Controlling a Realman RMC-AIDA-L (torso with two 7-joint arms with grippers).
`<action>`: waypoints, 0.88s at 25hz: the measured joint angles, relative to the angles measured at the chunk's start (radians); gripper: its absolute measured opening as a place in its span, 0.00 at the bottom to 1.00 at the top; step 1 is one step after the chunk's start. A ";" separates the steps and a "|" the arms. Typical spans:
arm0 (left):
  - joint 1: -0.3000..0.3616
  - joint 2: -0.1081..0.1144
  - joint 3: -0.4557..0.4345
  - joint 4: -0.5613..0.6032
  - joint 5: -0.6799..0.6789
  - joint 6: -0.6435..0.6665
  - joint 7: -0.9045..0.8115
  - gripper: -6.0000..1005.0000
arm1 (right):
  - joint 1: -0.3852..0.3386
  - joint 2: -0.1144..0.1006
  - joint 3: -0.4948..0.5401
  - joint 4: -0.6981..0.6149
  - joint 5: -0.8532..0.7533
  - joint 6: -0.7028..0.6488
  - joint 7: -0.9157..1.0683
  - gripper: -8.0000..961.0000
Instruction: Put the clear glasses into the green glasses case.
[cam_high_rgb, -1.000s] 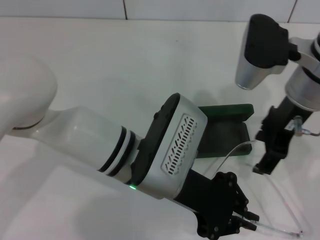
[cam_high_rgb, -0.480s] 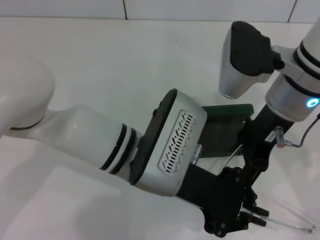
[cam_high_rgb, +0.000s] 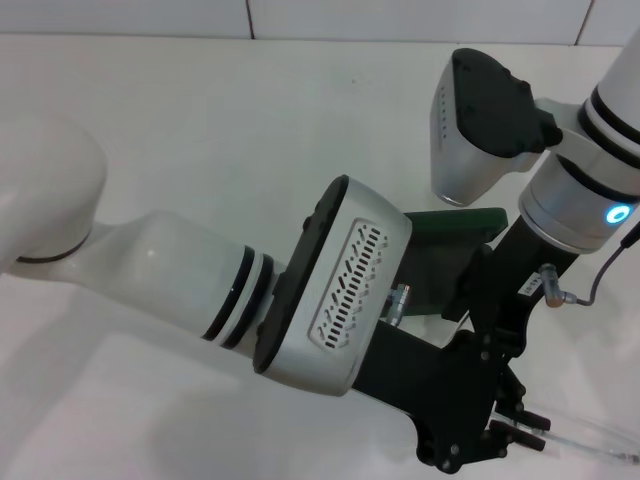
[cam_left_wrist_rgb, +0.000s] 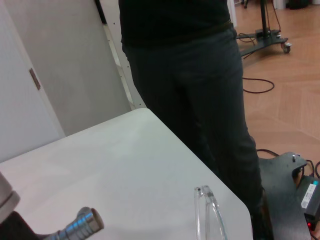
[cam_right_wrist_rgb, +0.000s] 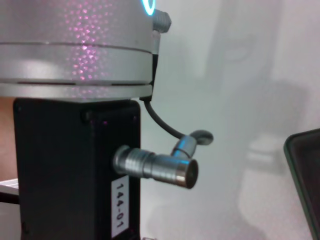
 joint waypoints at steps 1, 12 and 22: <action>0.001 0.000 0.000 -0.001 -0.001 -0.002 0.001 0.06 | -0.001 -0.001 0.004 -0.004 0.000 -0.006 -0.001 0.89; 0.009 0.001 -0.015 -0.016 -0.002 -0.022 0.002 0.06 | -0.032 -0.016 0.328 -0.146 0.000 -0.249 -0.051 0.88; 0.010 0.004 -0.029 -0.017 0.000 -0.021 0.003 0.06 | -0.035 -0.018 0.349 -0.136 -0.050 -0.216 -0.077 0.89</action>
